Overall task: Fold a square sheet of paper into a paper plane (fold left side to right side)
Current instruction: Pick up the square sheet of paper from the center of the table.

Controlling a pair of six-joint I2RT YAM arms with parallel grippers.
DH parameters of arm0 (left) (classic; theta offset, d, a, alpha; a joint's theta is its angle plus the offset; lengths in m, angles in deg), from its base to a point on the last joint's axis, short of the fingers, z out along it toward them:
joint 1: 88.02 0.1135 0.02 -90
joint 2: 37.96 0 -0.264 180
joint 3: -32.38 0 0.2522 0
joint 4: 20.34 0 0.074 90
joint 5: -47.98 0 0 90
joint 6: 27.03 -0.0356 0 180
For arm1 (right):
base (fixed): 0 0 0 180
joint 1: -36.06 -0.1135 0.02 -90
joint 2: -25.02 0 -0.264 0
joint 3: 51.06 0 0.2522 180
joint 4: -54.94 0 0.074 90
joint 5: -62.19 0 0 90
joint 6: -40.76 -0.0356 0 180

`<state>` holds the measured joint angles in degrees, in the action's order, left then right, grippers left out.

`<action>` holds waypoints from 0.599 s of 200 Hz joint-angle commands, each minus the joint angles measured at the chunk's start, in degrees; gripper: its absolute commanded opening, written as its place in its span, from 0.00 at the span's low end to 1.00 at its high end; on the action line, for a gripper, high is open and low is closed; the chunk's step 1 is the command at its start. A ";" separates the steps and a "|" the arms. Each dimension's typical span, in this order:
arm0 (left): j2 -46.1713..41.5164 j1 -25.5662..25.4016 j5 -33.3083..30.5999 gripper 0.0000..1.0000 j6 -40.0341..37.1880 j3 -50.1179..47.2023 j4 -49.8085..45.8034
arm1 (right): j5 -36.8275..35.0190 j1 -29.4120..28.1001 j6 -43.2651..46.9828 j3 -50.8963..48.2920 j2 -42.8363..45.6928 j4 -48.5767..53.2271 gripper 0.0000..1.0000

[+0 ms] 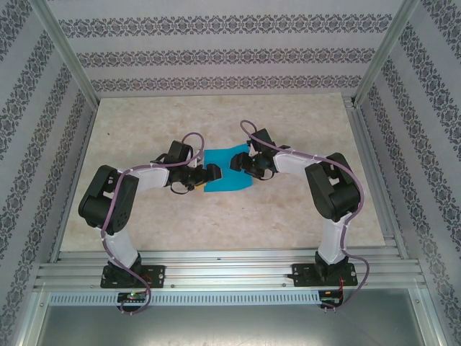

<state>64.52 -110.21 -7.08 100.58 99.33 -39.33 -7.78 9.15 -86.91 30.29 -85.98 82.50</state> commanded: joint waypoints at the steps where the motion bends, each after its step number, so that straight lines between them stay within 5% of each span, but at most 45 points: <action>1: 2.60 -1.18 -1.81 0.90 -1.45 0.69 -0.78 | 1.83 -0.07 -0.86 -0.88 1.35 -2.56 0.61; 40: 2.53 -1.17 -2.16 0.90 -1.71 0.86 -1.16 | 2.38 -0.05 -1.36 -1.11 2.64 -3.11 0.48; 87: -4.33 0.31 -5.02 0.91 -5.08 0.23 -4.19 | 1.83 1.29 0.05 -3.47 7.09 -3.13 0.00; 120: -14.67 4.91 -4.78 0.95 -4.03 -3.27 -2.79 | 3.97 2.95 3.34 -7.75 14.12 -7.35 0.00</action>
<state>58.09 -108.60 -10.45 97.89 98.17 -42.46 -6.03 10.70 -86.80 25.13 -77.76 79.97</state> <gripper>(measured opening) 0.935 0.044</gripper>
